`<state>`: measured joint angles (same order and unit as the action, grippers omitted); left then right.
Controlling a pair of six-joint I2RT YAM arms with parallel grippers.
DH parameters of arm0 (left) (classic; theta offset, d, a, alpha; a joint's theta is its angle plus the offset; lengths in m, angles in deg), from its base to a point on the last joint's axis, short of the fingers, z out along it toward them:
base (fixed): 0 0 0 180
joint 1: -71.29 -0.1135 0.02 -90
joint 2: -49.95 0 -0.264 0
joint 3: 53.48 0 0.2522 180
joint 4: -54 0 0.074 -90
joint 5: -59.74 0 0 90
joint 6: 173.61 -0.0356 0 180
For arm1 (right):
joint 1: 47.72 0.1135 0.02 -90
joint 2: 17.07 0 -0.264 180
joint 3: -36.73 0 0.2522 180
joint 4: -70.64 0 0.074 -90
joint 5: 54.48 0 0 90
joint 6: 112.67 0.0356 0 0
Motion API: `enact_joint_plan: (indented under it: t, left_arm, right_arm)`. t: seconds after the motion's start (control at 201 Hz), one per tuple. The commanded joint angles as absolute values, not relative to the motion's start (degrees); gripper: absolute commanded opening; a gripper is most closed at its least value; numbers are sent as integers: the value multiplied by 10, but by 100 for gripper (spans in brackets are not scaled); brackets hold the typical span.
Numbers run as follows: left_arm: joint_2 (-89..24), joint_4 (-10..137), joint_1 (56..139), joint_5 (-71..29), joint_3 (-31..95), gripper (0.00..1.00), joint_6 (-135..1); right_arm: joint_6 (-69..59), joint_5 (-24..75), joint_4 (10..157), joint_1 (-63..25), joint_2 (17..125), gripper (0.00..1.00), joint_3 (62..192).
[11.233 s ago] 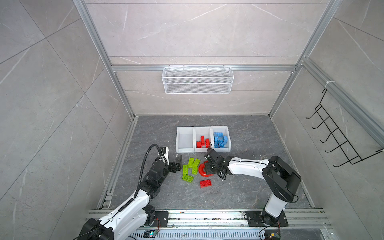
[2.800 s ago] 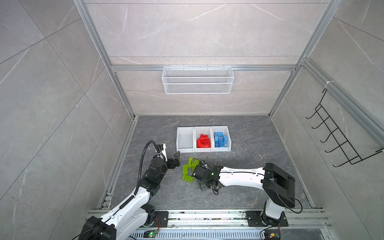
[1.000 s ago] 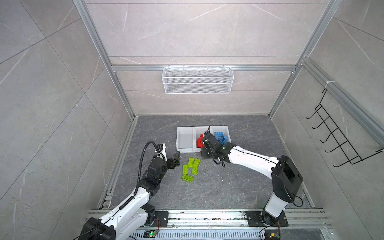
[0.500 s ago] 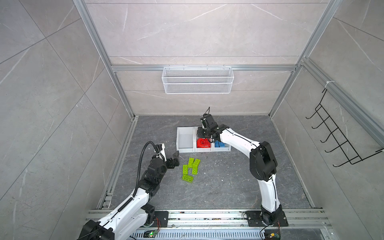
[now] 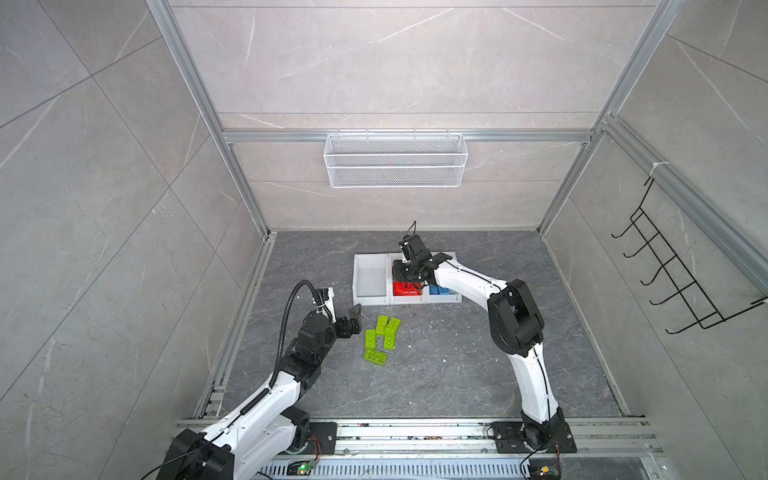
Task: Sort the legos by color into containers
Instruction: 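Carry the red brick over the middle compartment and lower it, then open the right gripper to drop the brick while the left gripper reaches out, then lower the left gripper onto the nearest lime-green 2x3 brick and close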
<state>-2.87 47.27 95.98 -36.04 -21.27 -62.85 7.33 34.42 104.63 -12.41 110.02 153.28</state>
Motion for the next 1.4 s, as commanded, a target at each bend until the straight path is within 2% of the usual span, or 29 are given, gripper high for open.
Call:
enact_joint_plan:
  t: [0.0,0.154,0.234,0.413,0.548,0.662,0.752,0.901,1.1,1.394]
  left_arm:
    - [-29,466,955,-329,-182,100,-642]
    - [-29,500,956,-331,-166,100,-643]
    - [-26,587,956,-352,-132,100,-623]
    - [-6,795,975,-350,-86,100,-565]
    - [-4,896,1041,-357,-71,100,-546]
    - [-20,917,1124,-379,-74,100,-525]
    - [-49,929,1190,-434,-65,100,-516]
    - [-137,949,1282,-520,-29,100,-526]
    - [-279,1003,1332,-591,55,100,-508]
    - [-268,952,1319,-576,19,99,-496]
  right_arm:
    - [77,339,1030,-124,1092,33,1524]
    - [75,340,1032,-125,1083,46,1518]
    - [75,340,1022,-125,1060,52,1497]
    - [86,316,906,-125,916,56,1355]
    - [101,286,808,-124,792,61,1206]
    - [110,318,748,-125,692,62,1088]
    - [108,334,711,-124,639,62,1039]
    - [106,305,693,-125,626,63,1032]
    - [99,302,710,-125,648,65,1044]
    - [78,327,723,-128,621,66,1025]
